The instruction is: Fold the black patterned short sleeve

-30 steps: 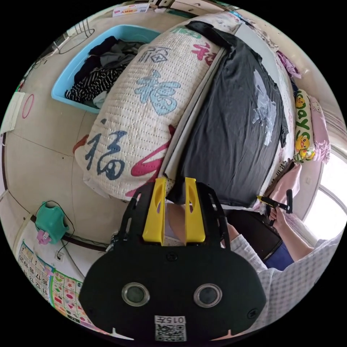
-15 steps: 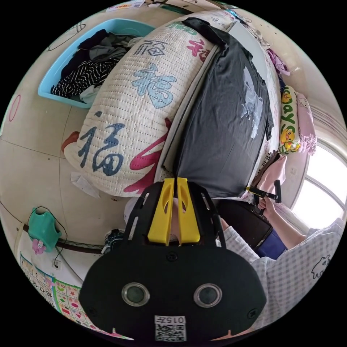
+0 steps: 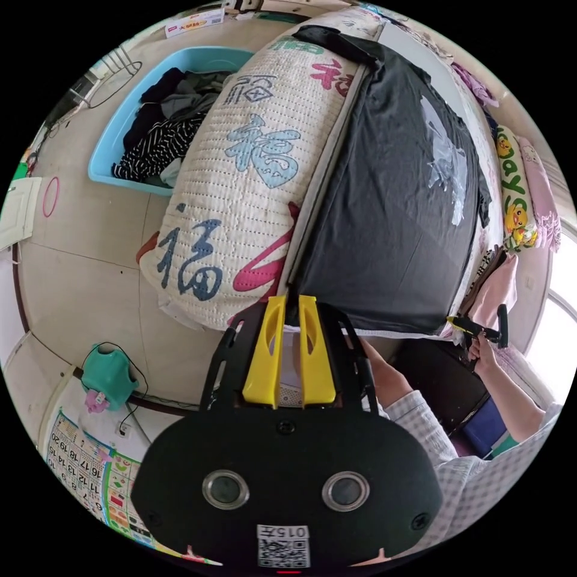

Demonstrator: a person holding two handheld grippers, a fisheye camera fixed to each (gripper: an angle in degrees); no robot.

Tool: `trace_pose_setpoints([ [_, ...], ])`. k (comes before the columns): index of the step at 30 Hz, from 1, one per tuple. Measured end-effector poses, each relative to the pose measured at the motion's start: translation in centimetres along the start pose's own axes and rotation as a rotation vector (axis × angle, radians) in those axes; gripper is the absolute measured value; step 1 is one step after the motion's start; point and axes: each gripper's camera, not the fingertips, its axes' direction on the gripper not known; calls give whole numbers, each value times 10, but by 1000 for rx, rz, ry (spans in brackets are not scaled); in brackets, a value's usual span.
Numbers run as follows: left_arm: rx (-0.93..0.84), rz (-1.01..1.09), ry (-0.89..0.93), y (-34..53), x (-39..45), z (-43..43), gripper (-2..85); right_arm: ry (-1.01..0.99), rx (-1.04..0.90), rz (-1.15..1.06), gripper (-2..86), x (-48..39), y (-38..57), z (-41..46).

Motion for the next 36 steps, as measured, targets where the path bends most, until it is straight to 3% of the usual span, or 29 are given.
trace_pose_setpoints([
  [14, -19, 33, -110, -18, 30, 80, 16, 16, 7, -65, 39, 35, -4, 34],
  [23, -10, -197, -100, -28, 34, 118, 38, -86, 78, -105, 41, 88, 0, 43],
  [28, 34, -284, -224, -16, 49, 107, 49, -126, 60, -93, 30, 148, 5, 36],
  [32, 143, -164, -224, -35, 118, 97, 47, -174, 156, -213, 12, 180, 3, -8],
  [36, 248, 161, -192, -102, 261, 118, 47, -142, 326, -374, 9, 175, -26, -71],
])
